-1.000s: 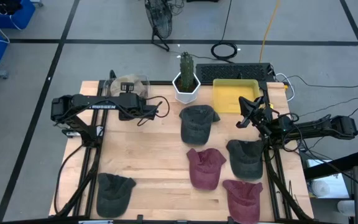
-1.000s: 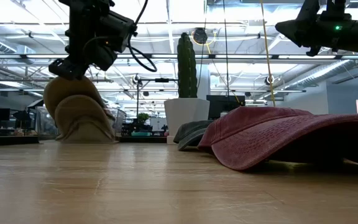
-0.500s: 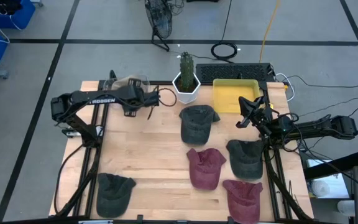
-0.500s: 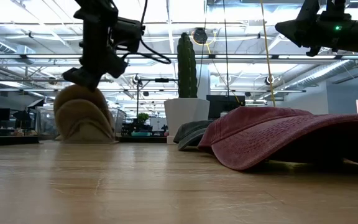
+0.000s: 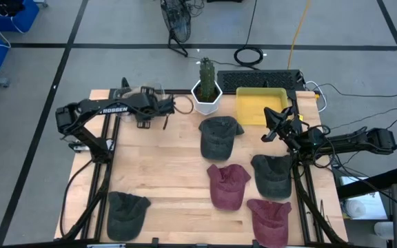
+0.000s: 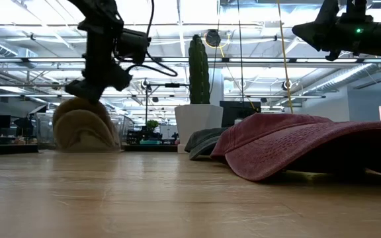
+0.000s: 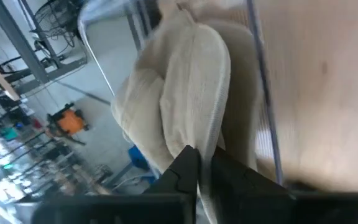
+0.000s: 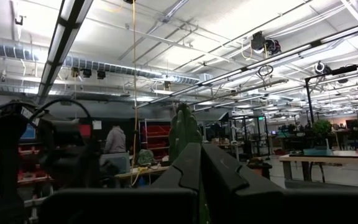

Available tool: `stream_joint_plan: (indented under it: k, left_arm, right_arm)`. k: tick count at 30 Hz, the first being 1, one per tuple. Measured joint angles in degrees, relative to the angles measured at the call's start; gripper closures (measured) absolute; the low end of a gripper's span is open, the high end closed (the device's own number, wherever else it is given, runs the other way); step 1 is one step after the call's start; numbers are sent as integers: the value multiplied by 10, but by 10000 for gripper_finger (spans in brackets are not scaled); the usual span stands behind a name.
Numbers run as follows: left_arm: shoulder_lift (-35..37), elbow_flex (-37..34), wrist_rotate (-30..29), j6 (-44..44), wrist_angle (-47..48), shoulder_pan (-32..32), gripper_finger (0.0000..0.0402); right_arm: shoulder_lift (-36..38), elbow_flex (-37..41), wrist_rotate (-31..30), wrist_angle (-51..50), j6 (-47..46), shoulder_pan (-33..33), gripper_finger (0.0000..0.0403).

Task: Pick & Place hat
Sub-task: Put the brown cap into the transparent bin

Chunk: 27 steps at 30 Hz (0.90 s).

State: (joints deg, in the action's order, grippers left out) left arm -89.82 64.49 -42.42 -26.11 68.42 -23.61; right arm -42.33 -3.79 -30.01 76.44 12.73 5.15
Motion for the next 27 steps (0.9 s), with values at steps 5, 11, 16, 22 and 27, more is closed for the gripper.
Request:
stream_joint_plan:
  k: [5, 11, 16, 22, 27]
  left_arm:
    - [-1, -1, -101, 48, 78, 44, 363]
    - [-1, 12, -114, 124, 124, 86, 389]
    - [-1, 23, -137, 149, 162, 115, 369]
    - [-1, 25, -101, 167, 171, 120, 368]
    - [-1, 25, -88, 187, 168, 120, 389]
  right_arm:
    - [0, 0, -2, 0, 2, 0, 399]
    - [0, 0, -2, 0, 0, 0, 399]
    - [0, 0, -2, 0, 0, 0, 399]
    - [0, 0, -2, 0, -1, 0, 399]
    - [0, 0, -2, 0, -1, 0, 399]
